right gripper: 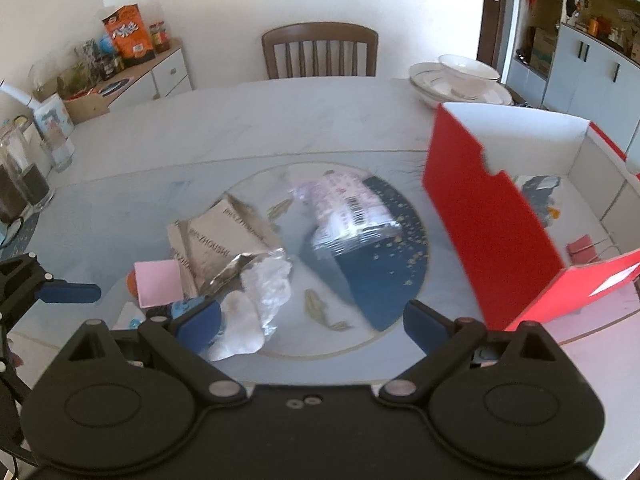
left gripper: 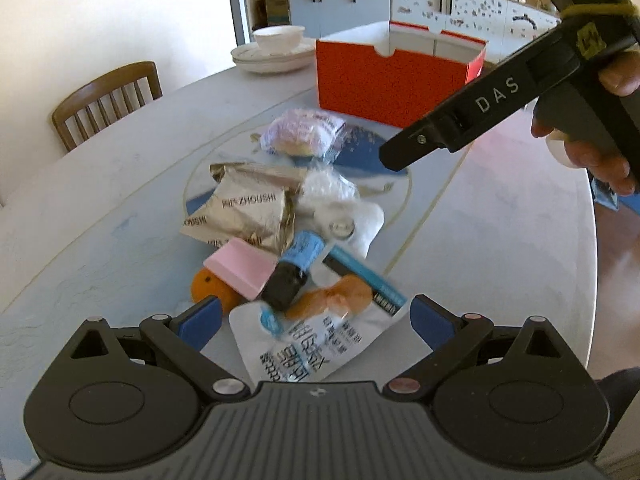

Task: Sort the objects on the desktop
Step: 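Move left tool to the chicken-breast pouch while right tool closes on the white cloth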

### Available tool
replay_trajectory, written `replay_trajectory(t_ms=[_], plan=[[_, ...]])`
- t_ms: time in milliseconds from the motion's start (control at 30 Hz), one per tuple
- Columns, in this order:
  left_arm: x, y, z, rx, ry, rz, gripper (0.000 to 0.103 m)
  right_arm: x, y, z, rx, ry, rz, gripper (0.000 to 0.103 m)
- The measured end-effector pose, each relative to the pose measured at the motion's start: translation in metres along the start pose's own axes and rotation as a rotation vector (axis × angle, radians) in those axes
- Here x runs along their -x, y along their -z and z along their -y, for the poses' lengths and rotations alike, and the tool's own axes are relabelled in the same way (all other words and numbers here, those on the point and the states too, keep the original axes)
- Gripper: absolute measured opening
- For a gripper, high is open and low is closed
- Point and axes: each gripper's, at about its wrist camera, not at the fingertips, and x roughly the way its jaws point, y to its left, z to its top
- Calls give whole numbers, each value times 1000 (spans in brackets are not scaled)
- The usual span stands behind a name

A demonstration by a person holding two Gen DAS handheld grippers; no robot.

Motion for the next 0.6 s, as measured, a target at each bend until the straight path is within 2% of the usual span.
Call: replay_trajectory(t_ms=[367,600], plan=[[-22,10,-7,-20,7,-36,101,-24,6,-16,-21,12,-28,96],[-33,9,-10,-24,30,-49,101,-44,8,-25,-17,17,-63,91]])
